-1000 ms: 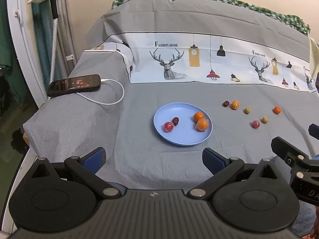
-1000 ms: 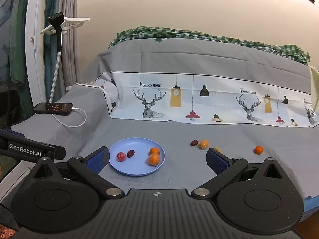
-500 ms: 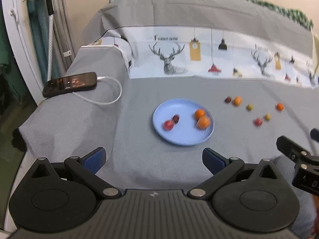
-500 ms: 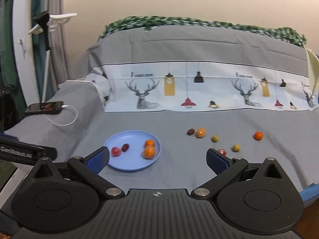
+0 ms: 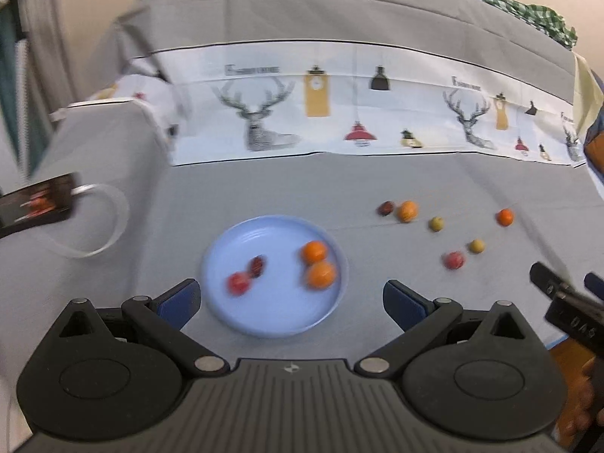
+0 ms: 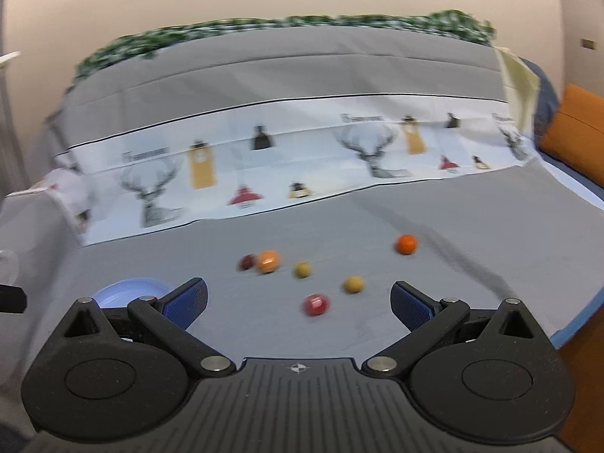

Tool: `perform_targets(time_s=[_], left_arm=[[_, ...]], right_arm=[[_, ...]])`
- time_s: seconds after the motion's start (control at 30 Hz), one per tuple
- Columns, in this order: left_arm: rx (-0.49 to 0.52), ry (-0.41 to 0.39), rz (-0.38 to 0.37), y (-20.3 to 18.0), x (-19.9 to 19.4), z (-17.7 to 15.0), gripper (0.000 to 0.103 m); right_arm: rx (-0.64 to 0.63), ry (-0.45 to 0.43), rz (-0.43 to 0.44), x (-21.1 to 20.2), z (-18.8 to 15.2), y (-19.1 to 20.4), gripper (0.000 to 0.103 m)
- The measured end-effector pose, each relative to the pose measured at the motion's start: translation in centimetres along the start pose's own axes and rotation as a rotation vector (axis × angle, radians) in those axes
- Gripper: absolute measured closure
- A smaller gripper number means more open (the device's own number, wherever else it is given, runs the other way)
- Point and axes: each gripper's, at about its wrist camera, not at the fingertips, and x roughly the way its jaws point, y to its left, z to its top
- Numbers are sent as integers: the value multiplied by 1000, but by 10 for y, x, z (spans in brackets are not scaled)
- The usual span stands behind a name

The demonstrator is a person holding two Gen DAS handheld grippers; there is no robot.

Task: Organize fruits
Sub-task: 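Grasp a wrapped red apple with the left tool while the right tool grasps a yellow plum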

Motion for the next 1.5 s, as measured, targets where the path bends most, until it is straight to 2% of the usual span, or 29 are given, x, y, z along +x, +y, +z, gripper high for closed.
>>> perform_targets(time_s=[0.23, 0.4, 0.53, 0.7, 0.8, 0.93, 1.03, 1.13, 1.2, 1.27, 1.3, 1.33, 1.37, 1.4, 1.43, 1.47, 1.5], left_arm=[[36, 3, -53, -72, 91, 42, 0], [45, 79, -49, -107, 164, 57, 0], [105, 115, -56, -129, 199, 53, 0], [233, 147, -60, -158, 224, 26, 0], [313, 144, -91, -174, 233, 12, 0], [448, 116, -199, -199, 244, -1, 0], [532, 81, -227, -214, 258, -9, 0], [587, 71, -228, -224, 274, -13, 0], [606, 57, -245, -224, 282, -15, 0], [620, 69, -270, -223, 290, -14, 0], [617, 63, -286, -222, 290, -13, 0], [620, 59, -300, -221, 289, -12, 3], [623, 51, -321, -221, 288, -11, 16], [628, 50, -350, -223, 286, -10, 25], [635, 53, -380, -225, 286, -10, 43], [646, 54, -405, -229, 285, -10, 62], [667, 52, -426, -233, 283, -12, 72]], right_arm=[[18, 44, -133, 90, 12, -52, 1], [33, 143, -134, 158, 8, -75, 1], [32, 177, -128, 197, 5, -84, 1], [36, 172, -135, 233, 14, -112, 1], [33, 225, -77, 249, 8, -123, 1], [-78, 276, 10, 269, -1, -129, 1], [-209, 303, 119, 279, -10, -125, 1], [-376, 290, 223, 284, -21, -115, 1], [-445, 255, 224, 290, -30, -111, 1], [-451, 201, 246, 292, -32, -114, 1], [-428, 202, 261, 294, -31, -117, 1], [-405, 202, 268, 296, -31, -120, 1], [-391, 196, 274, 296, -32, -122, 1], [-386, 189, 278, 295, -33, -124, 5], [-377, 192, 300, 294, -34, -126, 11], [-358, 198, 344, 292, -32, -127, 32], [-355, 194, 365, 291, -30, -127, 59]])
